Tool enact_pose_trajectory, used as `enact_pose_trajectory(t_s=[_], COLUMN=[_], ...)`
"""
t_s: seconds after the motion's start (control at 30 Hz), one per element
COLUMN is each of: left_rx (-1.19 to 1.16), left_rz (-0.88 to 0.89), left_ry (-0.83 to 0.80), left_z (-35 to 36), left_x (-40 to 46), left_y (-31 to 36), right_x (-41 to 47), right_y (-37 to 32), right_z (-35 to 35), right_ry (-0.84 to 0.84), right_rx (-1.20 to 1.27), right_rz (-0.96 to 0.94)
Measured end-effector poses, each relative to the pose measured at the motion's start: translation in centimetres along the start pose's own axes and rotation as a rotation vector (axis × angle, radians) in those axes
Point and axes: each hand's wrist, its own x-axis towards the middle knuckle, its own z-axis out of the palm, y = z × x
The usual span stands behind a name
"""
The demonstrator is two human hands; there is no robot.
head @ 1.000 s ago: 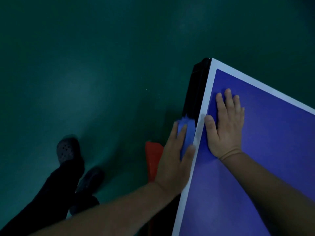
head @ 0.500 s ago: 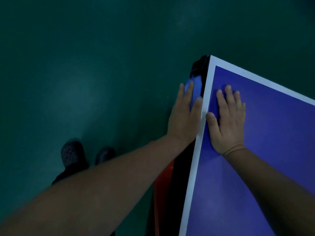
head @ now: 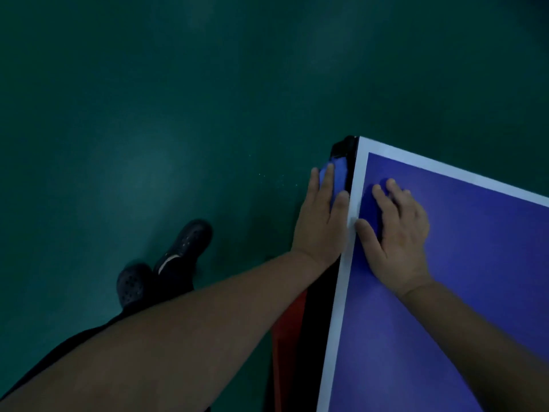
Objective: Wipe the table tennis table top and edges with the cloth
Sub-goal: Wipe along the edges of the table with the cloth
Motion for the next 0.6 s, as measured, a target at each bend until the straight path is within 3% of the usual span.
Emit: enact_pose_trajectory(t_s=[0.13, 0.4, 0.6], left_rx=[-0.002, -0.032, 0.011], left_rz=[0.017, -0.042, 0.028], left_ry=[0.017, -0.077, 0.093], left_z=[-0.4, 0.2, 0.5], left_x=[2.5, -7.6, 2.6], left_y=[0.6, -2.1, 2.0], right_x=[5.5, 7.3, 7.4], right_y=[0.7, 0.4, 0.3], right_z=[-1.1, 0.1, 0.1], right_ry=[-0.005, 0.032, 0.036], right_rx=[-0.007, 0.042, 0.052], right_rz=[-0.061, -0.007, 0.002])
